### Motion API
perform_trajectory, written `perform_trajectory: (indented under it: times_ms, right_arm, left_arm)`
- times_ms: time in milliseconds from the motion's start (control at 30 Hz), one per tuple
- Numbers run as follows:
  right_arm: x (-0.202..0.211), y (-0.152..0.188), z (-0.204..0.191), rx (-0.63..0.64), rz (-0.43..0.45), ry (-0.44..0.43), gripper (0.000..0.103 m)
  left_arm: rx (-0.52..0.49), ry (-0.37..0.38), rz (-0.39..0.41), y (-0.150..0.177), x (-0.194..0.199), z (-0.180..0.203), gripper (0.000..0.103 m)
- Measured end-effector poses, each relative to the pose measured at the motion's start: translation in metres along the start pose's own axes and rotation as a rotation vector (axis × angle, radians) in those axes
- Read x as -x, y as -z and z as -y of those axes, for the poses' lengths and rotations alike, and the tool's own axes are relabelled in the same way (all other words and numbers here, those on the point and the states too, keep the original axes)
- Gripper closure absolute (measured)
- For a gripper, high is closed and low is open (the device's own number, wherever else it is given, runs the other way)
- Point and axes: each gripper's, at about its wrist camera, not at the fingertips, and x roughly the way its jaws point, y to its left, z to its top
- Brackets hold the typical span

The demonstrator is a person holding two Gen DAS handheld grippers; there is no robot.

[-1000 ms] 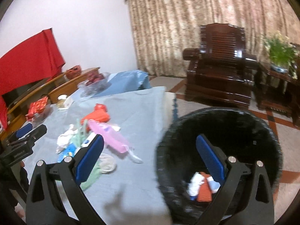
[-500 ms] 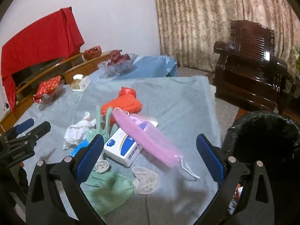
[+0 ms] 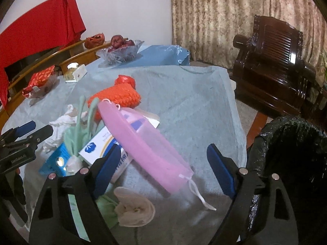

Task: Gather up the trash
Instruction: 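Return both tools to the table and grasp the pink mask bag with right tool, then grasp the crumpled white tissue with the left tool and lift it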

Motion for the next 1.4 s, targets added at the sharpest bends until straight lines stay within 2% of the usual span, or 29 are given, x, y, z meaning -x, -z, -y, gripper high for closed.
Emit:
perform_trajectory:
  times_ms: [200,367,400,433,500,533,567,600,700,900,1067,1267,1400]
  right_arm:
    - [-0.016,0.004,-0.001,0.008,-0.042,-0.012,0.027]
    - [-0.031,0.004,0.000,0.008,-0.097,-0.048,0.043]
    - [-0.033,0.004,0.001,0.004,-0.108,-0.056,0.048]
    - [-0.035,0.004,0.002,-0.001,-0.118,-0.068,0.057]
    - [-0.036,0.004,0.002,0.000,-0.127,-0.089,0.069]
    - [-0.035,0.004,0.002,0.004,-0.126,-0.094,0.077]
    - [-0.034,0.003,0.001,0.014,-0.122,-0.101,0.081]
    - [-0.032,0.003,-0.001,0.022,-0.119,-0.107,0.089]
    - [-0.026,0.000,-0.005,0.040,-0.109,-0.116,0.097]
    - [-0.006,-0.011,-0.004,0.036,-0.062,-0.128,0.099]
    - [0.019,-0.020,-0.004,0.019,-0.019,-0.137,0.099]
    - [0.052,-0.021,-0.001,0.005,0.025,-0.144,0.099]
    - [0.065,-0.017,0.000,-0.003,0.033,-0.150,0.099]
  left_arm:
    - [0.016,0.016,-0.031,0.000,-0.016,0.000,0.023]
    - [0.025,0.032,-0.060,0.000,-0.027,-0.002,0.035]
    - [0.028,0.038,-0.067,0.000,-0.029,-0.002,0.039]
    - [0.030,0.043,-0.072,0.000,-0.030,-0.003,0.042]
    - [0.037,0.065,-0.087,0.000,-0.033,-0.003,0.056]
    - [0.040,0.069,-0.090,0.000,-0.033,-0.003,0.059]
    - [0.041,0.073,-0.091,0.000,-0.033,-0.003,0.064]
    - [0.041,0.081,-0.090,-0.001,-0.033,-0.002,0.070]
    - [0.033,0.089,-0.079,-0.003,-0.028,0.000,0.083]
    - [0.025,0.103,-0.038,-0.012,-0.009,0.006,0.093]
    - [0.024,0.117,0.000,-0.018,0.015,0.011,0.097]
    - [0.033,0.147,0.043,-0.019,0.048,0.013,0.098]
    - [0.016,0.115,0.038,-0.013,0.050,0.014,0.097]
